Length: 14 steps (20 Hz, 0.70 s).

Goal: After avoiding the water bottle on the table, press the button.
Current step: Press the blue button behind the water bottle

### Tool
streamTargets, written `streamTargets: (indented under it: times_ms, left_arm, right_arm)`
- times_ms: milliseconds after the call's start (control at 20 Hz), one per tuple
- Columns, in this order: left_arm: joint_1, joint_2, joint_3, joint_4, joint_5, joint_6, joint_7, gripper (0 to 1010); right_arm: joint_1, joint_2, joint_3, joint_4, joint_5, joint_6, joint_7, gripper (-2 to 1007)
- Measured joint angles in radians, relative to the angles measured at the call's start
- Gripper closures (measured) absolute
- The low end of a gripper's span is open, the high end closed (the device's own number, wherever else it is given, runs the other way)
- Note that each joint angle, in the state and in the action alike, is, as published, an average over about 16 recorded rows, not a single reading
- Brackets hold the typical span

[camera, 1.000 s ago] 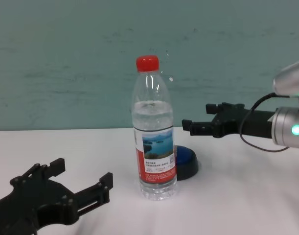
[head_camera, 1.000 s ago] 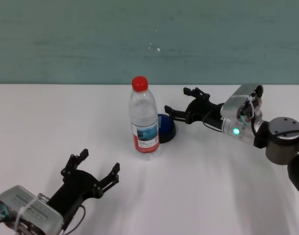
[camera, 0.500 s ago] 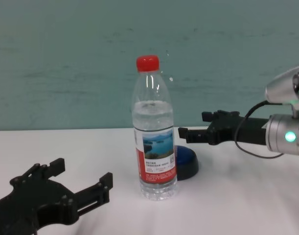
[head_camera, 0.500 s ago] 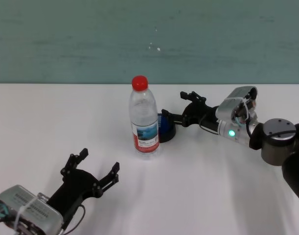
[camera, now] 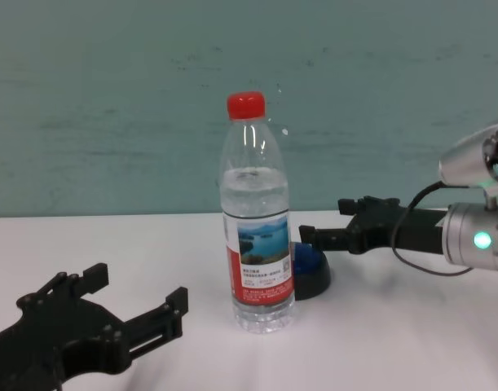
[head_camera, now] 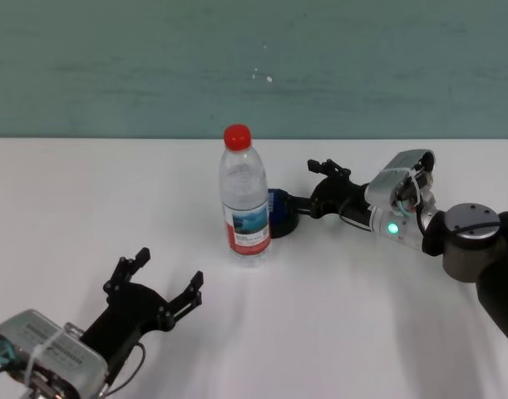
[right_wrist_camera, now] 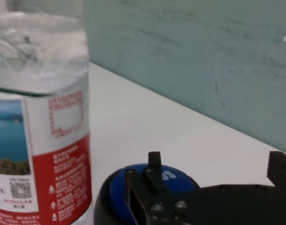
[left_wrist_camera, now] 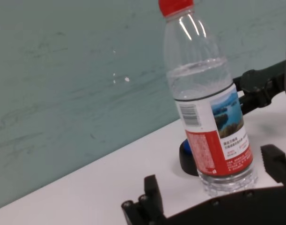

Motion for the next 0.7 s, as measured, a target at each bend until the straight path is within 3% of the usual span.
streamTargets:
  times_ms: [700]
  left_arm:
    - [0.000,0.000,0.000,0.000,0.000,0.000,0.000,10]
  right_arm:
    - [0.021,-0.023,0.010,0.083,-0.032,-0.025,0.003,2]
